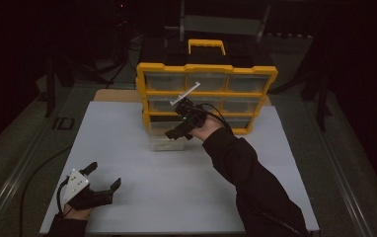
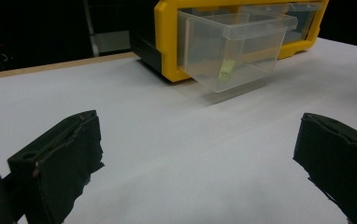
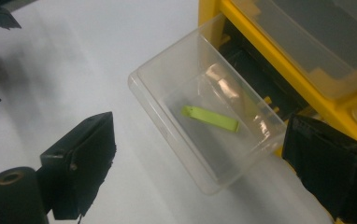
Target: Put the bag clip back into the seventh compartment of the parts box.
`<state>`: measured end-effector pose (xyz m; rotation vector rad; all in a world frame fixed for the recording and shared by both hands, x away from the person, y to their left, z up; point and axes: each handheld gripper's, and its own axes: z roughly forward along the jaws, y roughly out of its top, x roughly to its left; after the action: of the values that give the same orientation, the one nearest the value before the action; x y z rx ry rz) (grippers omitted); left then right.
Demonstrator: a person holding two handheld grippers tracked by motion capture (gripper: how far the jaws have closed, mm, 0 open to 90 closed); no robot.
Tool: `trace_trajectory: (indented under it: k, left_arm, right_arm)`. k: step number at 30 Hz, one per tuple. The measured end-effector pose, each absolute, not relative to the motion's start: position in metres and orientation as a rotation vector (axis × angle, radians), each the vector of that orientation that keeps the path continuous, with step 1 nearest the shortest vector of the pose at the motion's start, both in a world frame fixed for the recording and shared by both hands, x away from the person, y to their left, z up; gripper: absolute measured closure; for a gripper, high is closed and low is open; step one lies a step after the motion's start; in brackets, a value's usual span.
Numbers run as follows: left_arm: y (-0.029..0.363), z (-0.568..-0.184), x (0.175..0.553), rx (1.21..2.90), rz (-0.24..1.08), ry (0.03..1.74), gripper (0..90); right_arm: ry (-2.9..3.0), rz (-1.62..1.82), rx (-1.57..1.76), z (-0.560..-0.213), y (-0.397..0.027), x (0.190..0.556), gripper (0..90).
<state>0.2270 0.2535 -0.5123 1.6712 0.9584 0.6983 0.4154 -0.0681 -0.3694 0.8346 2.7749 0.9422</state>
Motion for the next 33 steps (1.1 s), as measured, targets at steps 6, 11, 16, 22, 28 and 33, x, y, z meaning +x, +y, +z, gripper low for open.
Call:
trace_trajectory:
  k: [6, 11, 16, 22, 28, 33]
  left_arm:
    - [0.253, -0.512, 0.227, 1.674, 0.701, 0.961, 1.0]
    - [0.253, -0.512, 0.227, 1.672, 0.700, 0.960, 1.0]
    - [0.253, -0.512, 0.227, 1.673, 0.700, 0.961, 1.0]
    - [0.252, -0.512, 0.227, 1.674, 0.701, 0.961, 1.0]
    - [0.252, -0.512, 0.227, 1.675, 0.701, 0.961, 1.0]
    - [0.252, -0.512, 0.227, 1.675, 0.701, 0.961, 1.0]
  right_arm:
    - [2.746, 0.970, 0.848, -0.370, -0.084, 0.408, 9.9]
    - [2.728, 1.006, 0.840, -0.371, -0.098, 0.400, 9.9]
    - [2.694, 1.011, 0.850, -0.374, -0.110, 0.393, 9.9]
    - [2.668, 1.020, 0.881, -0.381, -0.126, 0.386, 9.9]
    - [2.651, 1.025, 0.915, -0.391, -0.144, 0.380, 9.9]
    - [2.641, 1.018, 0.931, -0.398, -0.155, 0.376, 9.9]
